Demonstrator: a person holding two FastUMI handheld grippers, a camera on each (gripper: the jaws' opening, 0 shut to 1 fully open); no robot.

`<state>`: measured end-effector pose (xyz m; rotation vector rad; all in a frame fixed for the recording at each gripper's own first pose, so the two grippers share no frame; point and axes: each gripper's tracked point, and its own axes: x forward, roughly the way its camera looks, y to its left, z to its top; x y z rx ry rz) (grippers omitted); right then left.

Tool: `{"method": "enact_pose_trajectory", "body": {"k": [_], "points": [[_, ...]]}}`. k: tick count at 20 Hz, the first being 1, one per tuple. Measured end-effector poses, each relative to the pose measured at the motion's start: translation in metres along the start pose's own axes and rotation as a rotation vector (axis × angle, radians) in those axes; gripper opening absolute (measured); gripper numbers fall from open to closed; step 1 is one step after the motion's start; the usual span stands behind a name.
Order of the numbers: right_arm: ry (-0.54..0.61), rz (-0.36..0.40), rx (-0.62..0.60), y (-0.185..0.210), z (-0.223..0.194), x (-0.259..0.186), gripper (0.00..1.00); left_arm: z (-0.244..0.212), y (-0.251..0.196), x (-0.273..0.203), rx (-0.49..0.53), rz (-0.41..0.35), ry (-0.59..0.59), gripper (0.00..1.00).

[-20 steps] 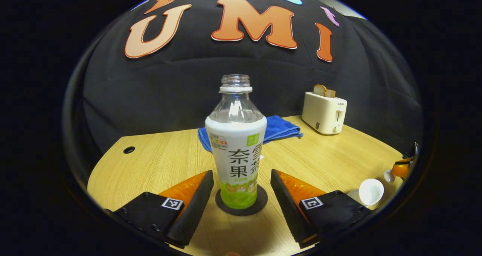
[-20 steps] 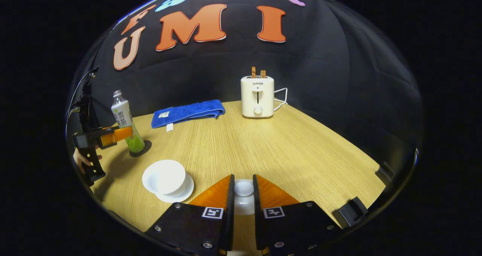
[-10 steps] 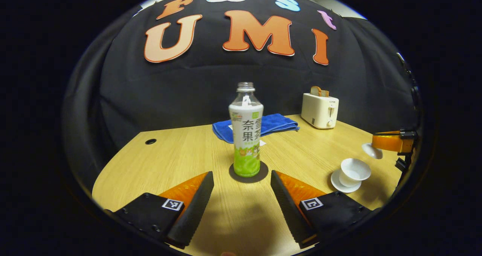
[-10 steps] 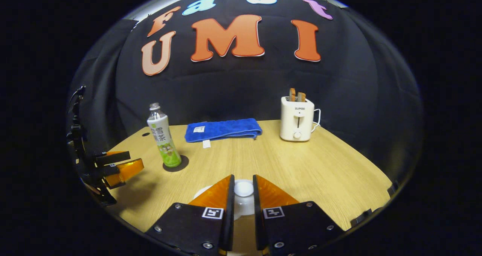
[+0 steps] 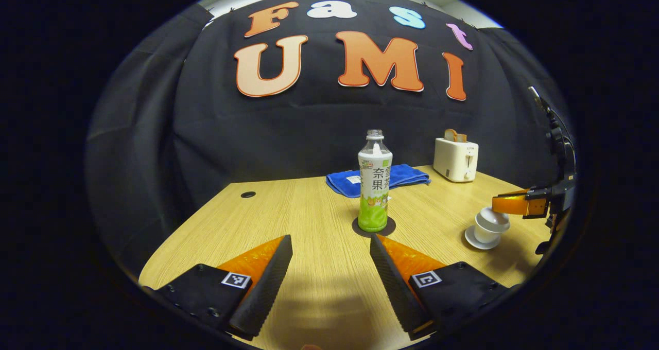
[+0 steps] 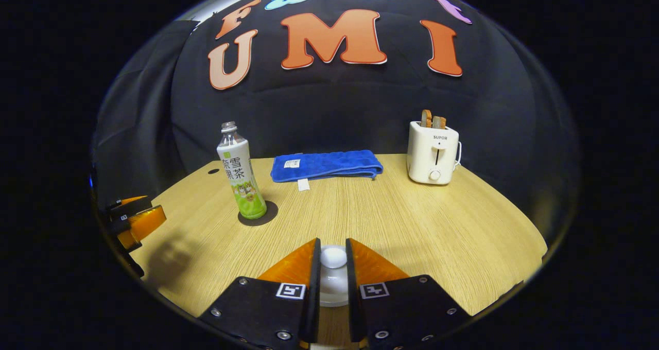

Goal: Open the teacup lid with one hand, grasp the water bottle and pour water into the teacup with the other hand; after pouring, place the water bottle on the coaster and then close the teacup lid.

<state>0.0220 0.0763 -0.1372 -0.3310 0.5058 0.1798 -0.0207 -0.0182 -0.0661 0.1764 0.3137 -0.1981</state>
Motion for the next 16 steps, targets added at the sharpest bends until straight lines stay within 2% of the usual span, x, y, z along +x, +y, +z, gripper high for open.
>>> {"method": "enact_pose_trajectory", "body": {"k": [11, 16], "points": [[0.021, 0.004, -0.02, 0.0021, -0.009, 0.0036, 0.24, 0.0025, -0.0013, -0.0013, -0.008, -0.001, -0.01, 0.98], [0.022, 0.007, -0.017, 0.0022, -0.0076, -0.0021, 0.31, 0.0088, -0.0025, -0.002, -0.023, -0.001, -0.022, 0.98]]}}
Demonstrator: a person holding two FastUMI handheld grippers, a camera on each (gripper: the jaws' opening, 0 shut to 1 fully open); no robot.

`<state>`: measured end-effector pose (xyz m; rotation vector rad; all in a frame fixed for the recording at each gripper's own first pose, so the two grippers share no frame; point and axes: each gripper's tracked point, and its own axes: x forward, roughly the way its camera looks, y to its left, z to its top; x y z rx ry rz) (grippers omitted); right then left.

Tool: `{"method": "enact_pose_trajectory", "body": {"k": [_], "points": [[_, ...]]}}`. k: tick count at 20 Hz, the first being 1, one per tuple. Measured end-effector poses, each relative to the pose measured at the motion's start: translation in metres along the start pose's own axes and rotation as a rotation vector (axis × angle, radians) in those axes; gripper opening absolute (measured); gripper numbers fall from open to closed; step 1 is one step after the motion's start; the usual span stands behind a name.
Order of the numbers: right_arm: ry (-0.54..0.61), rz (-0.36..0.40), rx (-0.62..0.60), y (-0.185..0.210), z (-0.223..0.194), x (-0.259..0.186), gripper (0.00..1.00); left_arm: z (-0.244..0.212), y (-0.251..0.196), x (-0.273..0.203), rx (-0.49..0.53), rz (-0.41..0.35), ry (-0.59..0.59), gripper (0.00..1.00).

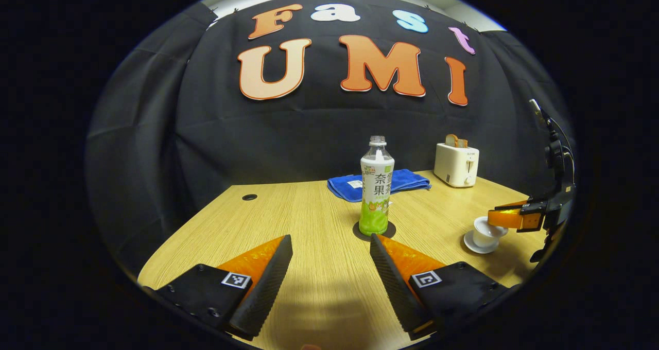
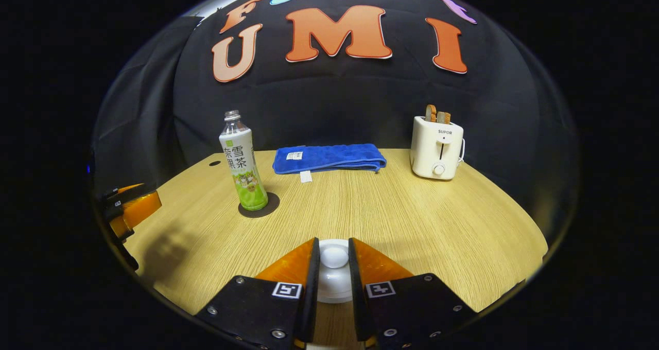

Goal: Open the teacup lid with one hand, grasp the water bottle and pour water into the teacup with the other hand; after pouring, place the water bottle on the coaster and then close the teacup lid.

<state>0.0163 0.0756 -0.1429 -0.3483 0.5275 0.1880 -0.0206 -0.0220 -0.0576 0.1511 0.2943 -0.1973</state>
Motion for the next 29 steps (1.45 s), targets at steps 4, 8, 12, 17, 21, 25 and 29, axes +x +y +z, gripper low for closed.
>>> {"method": "enact_pose_trajectory", "body": {"k": [4, 8, 12, 17, 21, 25, 29], "points": [[-0.019, 0.005, 0.015, -0.001, 0.007, -0.006, 0.47, 0.013, -0.001, 0.0, -0.028, -0.006, -0.036, 0.97], [-0.085, 0.019, -0.006, -0.001, 0.04, 0.001, 0.7, 0.02, 0.006, 0.004, -0.059, 0.024, -0.055, 0.97], [-0.149, 0.057, -0.013, 0.006, 0.067, 0.017, 0.92, 0.022, 0.018, 0.016, -0.076, 0.086, -0.057, 0.97], [-0.166, 0.008, -0.044, -0.013, 0.064, 0.016, 0.97, 0.023, 0.011, 0.018, -0.124, 0.086, -0.06, 0.98], [-0.201, -0.019, -0.022, -0.024, 0.068, -0.008, 0.97, 0.026, 0.006, 0.007, -0.113, 0.074, -0.069, 0.96], [-0.219, -0.015, -0.002, -0.022, 0.066, -0.029, 0.97, 0.032, 0.0, -0.017, -0.104, 0.072, -0.086, 0.98], [-0.23, -0.017, 0.018, -0.026, 0.063, -0.053, 0.97, 0.045, 0.001, -0.043, -0.091, 0.099, -0.127, 0.97]]}}
